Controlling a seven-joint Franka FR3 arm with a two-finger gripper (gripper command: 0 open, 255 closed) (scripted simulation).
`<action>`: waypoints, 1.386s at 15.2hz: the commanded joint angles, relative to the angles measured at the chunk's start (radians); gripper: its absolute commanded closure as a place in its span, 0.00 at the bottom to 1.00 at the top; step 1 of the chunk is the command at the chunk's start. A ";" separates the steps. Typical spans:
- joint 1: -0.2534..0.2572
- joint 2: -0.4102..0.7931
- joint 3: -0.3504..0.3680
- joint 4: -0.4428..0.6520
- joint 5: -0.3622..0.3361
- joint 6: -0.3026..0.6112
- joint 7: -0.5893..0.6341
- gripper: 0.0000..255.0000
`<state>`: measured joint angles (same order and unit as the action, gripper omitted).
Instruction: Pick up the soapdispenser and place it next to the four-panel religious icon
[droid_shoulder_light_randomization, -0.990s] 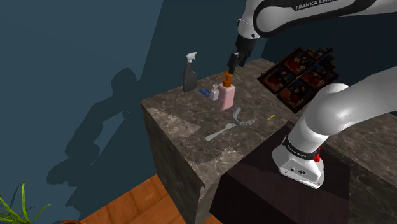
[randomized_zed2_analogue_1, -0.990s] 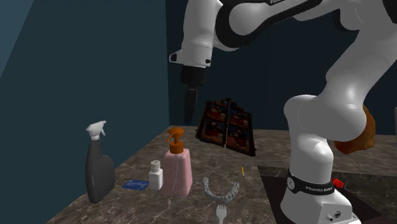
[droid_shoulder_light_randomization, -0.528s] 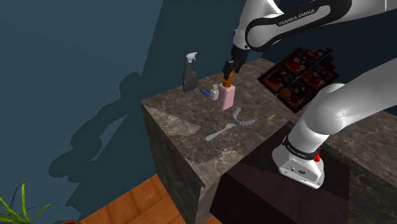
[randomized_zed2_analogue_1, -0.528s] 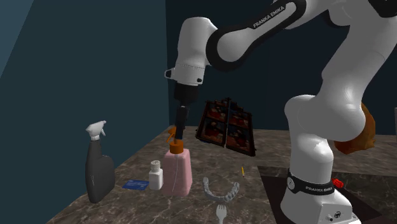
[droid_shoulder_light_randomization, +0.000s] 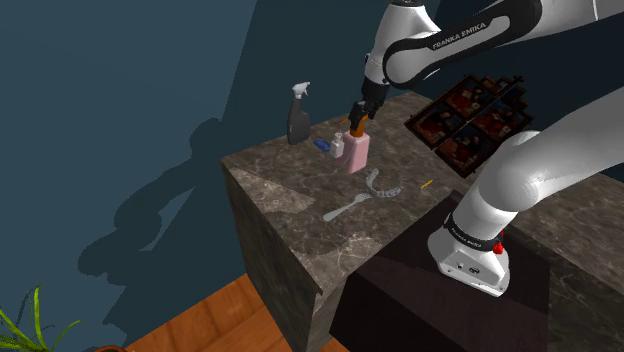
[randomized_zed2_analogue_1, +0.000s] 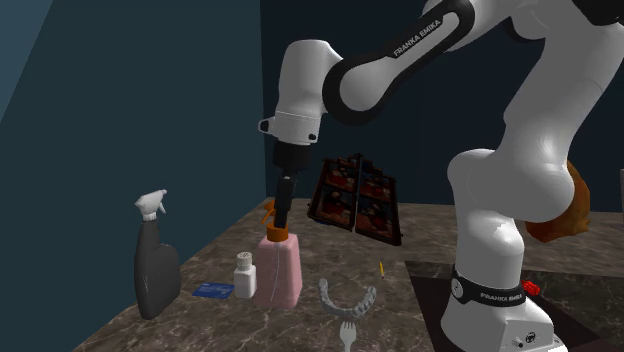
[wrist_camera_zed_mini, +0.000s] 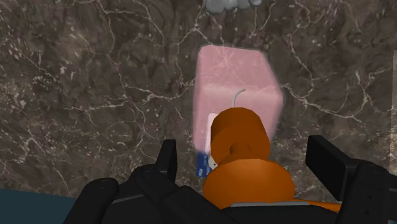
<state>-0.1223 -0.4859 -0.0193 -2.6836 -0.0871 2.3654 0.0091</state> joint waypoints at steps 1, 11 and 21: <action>0.000 0.000 0.000 0.000 0.000 0.001 0.000 0.00; 0.000 0.000 0.000 0.000 0.000 0.000 0.000 1.00; 0.004 -0.059 0.000 0.082 0.008 -0.141 -0.009 1.00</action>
<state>-0.1196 -0.5382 -0.0208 -2.6102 -0.0802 2.2402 -0.0017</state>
